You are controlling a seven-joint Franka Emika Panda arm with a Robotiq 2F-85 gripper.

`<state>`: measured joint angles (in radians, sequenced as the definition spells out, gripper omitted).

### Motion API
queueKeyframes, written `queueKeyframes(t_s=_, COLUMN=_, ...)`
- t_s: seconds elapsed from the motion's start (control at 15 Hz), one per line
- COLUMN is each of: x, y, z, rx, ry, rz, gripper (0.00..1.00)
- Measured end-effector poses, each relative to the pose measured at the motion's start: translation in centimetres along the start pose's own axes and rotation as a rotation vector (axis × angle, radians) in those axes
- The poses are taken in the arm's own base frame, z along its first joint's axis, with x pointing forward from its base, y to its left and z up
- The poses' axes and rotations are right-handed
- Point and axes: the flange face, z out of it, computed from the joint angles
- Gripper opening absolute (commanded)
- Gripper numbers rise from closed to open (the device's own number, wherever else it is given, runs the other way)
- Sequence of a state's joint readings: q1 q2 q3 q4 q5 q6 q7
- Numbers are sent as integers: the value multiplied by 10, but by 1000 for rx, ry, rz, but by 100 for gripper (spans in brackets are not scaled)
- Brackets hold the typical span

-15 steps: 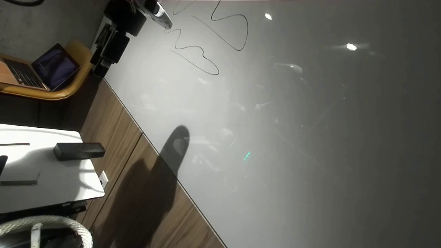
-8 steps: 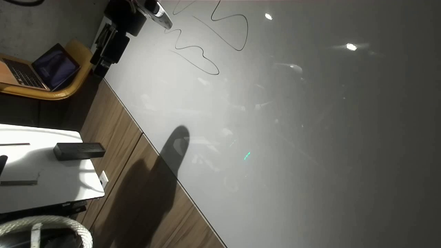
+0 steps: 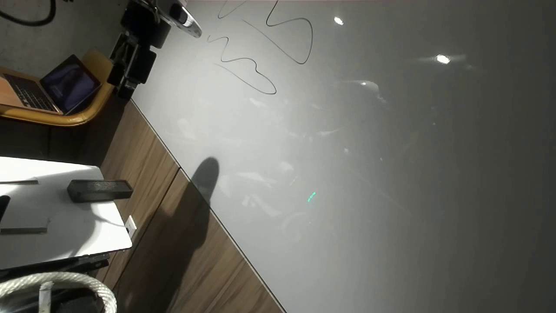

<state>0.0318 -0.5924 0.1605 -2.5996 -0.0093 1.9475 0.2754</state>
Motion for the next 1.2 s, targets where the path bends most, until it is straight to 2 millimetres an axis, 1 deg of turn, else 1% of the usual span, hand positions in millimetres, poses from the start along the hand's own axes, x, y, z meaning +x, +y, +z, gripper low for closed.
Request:
queueKeyframes(t_s=0.2, x=1, y=-27, z=13, rx=-8, ry=41, rz=-55, gripper=100)
queueKeyframes(t_s=0.33, x=2, y=-36, z=21, rx=-7, ry=53, rz=-61, gripper=100)
queueKeyframes(t_s=0.53, x=5, y=-39, z=38, rx=4, ry=66, rz=-53, gripper=100)
queueKeyframes(t_s=0.87, x=-3, y=-30, z=82, rx=19, ry=82, rz=-48, gripper=100)
queueKeyframes(t_s=1.07, x=0, y=-33, z=94, rx=7, ry=76, rz=-76, gripper=100)
queueKeyframes(t_s=1.2, x=0, y=-39, z=103, rx=-12, ry=70, rz=-112, gripper=100)
